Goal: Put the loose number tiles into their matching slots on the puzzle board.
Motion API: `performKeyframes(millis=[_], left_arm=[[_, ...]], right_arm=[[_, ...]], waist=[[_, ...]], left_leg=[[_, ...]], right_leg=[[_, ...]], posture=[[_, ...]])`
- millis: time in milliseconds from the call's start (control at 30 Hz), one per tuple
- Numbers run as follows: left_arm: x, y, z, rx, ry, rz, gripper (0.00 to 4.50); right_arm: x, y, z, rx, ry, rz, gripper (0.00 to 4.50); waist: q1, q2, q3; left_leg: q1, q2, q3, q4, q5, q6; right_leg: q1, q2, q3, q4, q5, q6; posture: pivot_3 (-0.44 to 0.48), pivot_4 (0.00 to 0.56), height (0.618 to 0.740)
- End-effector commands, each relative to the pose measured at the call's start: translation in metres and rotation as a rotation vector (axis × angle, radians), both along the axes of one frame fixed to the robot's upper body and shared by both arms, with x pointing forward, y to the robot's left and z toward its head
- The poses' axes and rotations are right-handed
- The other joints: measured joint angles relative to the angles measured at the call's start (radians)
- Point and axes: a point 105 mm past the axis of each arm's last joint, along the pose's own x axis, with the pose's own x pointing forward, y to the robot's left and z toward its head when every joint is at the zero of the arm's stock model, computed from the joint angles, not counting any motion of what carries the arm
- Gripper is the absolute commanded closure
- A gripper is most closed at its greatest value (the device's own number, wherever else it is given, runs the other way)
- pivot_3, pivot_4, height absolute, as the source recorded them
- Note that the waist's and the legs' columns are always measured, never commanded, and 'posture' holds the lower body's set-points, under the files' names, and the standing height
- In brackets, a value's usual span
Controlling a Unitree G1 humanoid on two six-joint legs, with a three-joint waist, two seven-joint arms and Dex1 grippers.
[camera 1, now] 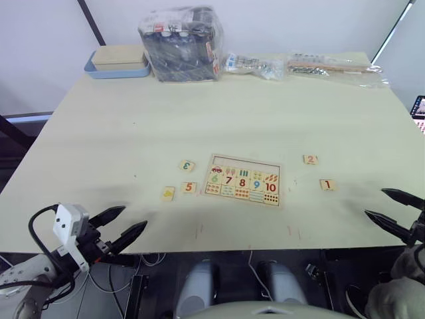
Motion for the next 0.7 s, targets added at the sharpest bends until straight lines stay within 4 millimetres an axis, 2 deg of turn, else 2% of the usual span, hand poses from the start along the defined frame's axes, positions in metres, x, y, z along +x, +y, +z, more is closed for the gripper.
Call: performKeyframes(millis=[33, 133, 333, 467, 567, 700], left_arm=[[0.001, -0.004, 0.007, 0.019, -0.03, -0.027, 0.07], [0.004, -0.004, 0.01, 0.015, -0.052, -0.018, 0.07], [0.006, -0.015, 0.022, -0.001, -0.089, -0.114, 0.07], [0.006, -0.029, 0.034, 0.016, -0.15, -0.234, 0.07], [0.008, -0.034, 0.043, -0.013, -0.217, -0.274, 0.07], [0.003, -0.037, 0.051, -0.035, -0.275, -0.427, 0.07]], right_arm=[[0.002, 0.007, 0.011, 0.005, -0.036, 0.014, 0.0], [0.004, 0.016, 0.015, 0.01, -0.039, 0.029, 0.0], [0.015, 0.031, 0.028, 0.004, -0.041, 0.115, 0.0], [0.033, 0.041, 0.035, -0.088, -0.048, 0.215, 0.0], [0.044, 0.047, 0.038, -0.137, -0.039, 0.271, 0.0], [0.059, 0.058, 0.043, -0.228, -0.008, 0.401, 0.0]], waist=[[0.0, 0.0, 0.0], [0.0, 0.0, 0.0], [0.0, 0.0, 0.0], [-0.001, 0.0, 0.0], [0.0, 0.0, 0.0], [-0.001, 0.001, 0.0]], left_leg=[[0.0, 0.0, 0.0, 0.0, 0.0, 0.0], [0.0, 0.0, 0.0, 0.0, 0.0, 0.0], [0.0, 0.0, 0.0, 0.0, 0.0, 0.0], [0.0, 0.0, 0.0, 0.0, 0.0, 0.0], [-0.001, 0.0, 0.0, 0.0, 0.0, 0.0], [-0.001, -0.001, 0.001, 0.001, 0.0, 0.0]], right_leg=[[0.0, 0.0, 0.0, 0.0, 0.0, 0.0], [0.0, 0.0, 0.0, 0.0, 0.0, 0.0], [0.0, 0.0, 0.0, 0.0, 0.0, 0.0], [0.0, 0.0, 0.0, 0.0, 0.0, 0.0], [0.0, 0.0, 0.0, 0.0, 0.0, 0.0], [-0.001, 0.0, 0.0, 0.0, 0.0, 0.0]], posture=[[0.0, 0.15, 0.74], [0.0, 0.15, 0.74], [0.0, 0.15, 0.74], [0.0, 0.15, 0.74], [0.0, 0.15, 0.74], [0.0, 0.15, 0.74]])
